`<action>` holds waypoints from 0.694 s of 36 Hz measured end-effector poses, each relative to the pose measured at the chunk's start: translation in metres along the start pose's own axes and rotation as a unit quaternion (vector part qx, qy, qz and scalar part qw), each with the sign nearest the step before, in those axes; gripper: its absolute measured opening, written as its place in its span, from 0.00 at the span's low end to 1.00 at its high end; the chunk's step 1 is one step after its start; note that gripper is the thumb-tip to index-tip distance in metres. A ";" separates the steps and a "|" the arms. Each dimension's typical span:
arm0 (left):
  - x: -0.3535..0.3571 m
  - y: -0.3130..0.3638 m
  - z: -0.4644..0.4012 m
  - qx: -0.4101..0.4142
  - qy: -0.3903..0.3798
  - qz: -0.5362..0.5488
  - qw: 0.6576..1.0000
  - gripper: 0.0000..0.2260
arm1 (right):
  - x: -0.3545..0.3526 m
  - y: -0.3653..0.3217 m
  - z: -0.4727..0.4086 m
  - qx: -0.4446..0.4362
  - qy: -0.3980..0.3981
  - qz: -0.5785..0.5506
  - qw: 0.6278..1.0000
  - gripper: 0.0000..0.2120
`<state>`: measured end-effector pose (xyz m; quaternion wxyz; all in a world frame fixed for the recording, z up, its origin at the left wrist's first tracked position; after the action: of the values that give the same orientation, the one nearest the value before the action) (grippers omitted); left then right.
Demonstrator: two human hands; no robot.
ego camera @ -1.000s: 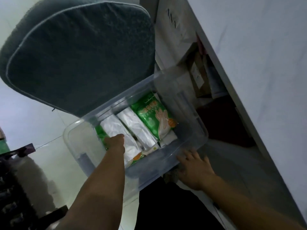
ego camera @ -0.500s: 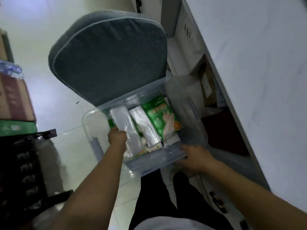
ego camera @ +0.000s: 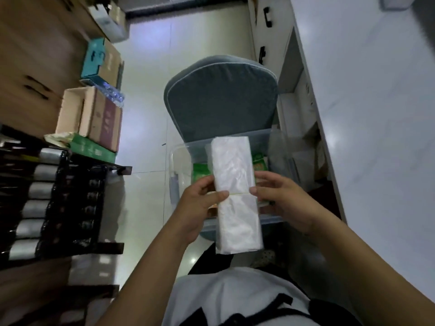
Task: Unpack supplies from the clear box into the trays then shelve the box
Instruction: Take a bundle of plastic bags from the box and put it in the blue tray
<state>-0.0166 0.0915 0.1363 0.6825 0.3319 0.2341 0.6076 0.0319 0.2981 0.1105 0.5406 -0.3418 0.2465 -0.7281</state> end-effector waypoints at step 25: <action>0.005 0.008 0.021 -0.013 -0.077 0.008 0.997 0.17 | 0.016 0.011 0.056 -0.060 0.051 -0.109 0.991 0.20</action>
<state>-0.0063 0.0928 0.1568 0.6981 0.3704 0.1705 0.5885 0.0780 0.2802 0.1423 0.4236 -0.3606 0.2780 -0.7831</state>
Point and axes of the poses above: each hand's wrist, its own z-axis away from the middle knuckle, its own x-axis out of the palm, y = z × x, the point moved 1 cm from there along -z, towards the middle knuckle, and after that the axes turned 7 degrees about y, right-handed, at the moved point
